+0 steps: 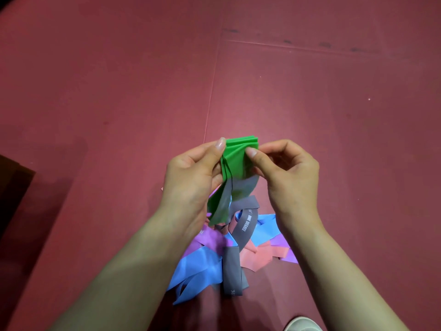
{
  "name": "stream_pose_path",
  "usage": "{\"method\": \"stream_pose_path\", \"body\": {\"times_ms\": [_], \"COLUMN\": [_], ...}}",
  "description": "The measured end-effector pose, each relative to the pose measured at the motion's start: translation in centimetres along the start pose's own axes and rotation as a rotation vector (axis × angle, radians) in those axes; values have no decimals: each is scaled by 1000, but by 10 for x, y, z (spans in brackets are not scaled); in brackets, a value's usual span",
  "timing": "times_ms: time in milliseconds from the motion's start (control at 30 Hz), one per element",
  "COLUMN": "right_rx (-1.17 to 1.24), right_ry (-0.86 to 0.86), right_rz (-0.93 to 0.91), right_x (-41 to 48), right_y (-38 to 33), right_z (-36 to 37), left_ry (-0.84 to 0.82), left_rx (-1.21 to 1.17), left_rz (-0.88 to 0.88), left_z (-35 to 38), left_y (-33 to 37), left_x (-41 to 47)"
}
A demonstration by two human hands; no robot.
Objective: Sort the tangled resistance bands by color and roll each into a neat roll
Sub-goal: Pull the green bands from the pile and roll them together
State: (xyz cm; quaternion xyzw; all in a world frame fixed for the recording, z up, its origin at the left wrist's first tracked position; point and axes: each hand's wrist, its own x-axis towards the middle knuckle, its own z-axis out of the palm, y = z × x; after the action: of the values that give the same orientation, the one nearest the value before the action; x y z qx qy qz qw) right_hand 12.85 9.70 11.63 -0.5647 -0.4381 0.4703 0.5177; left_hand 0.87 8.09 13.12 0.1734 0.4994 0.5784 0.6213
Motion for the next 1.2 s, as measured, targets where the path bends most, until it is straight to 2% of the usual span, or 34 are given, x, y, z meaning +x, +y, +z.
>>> {"method": "stream_pose_path", "body": {"times_ms": [667, 833, 1067, 1200], "right_rx": [118, 35, -238, -279], "right_ry": [64, 46, 40, 41], "right_rz": [109, 1, -255, -296], "right_x": [-5, -6, -8, -9], "right_y": [-5, -5, -3, -1], "right_z": [9, 8, 8, 9], "left_ry": [-26, -9, 67, 109], "left_rx": [-66, -59, -115, -113], "left_rz": [21, -17, -129, -157], "left_z": [6, 4, 1, 0], "left_y": [-7, -6, -1, 1], "left_x": [-4, -2, 3, 4]}}
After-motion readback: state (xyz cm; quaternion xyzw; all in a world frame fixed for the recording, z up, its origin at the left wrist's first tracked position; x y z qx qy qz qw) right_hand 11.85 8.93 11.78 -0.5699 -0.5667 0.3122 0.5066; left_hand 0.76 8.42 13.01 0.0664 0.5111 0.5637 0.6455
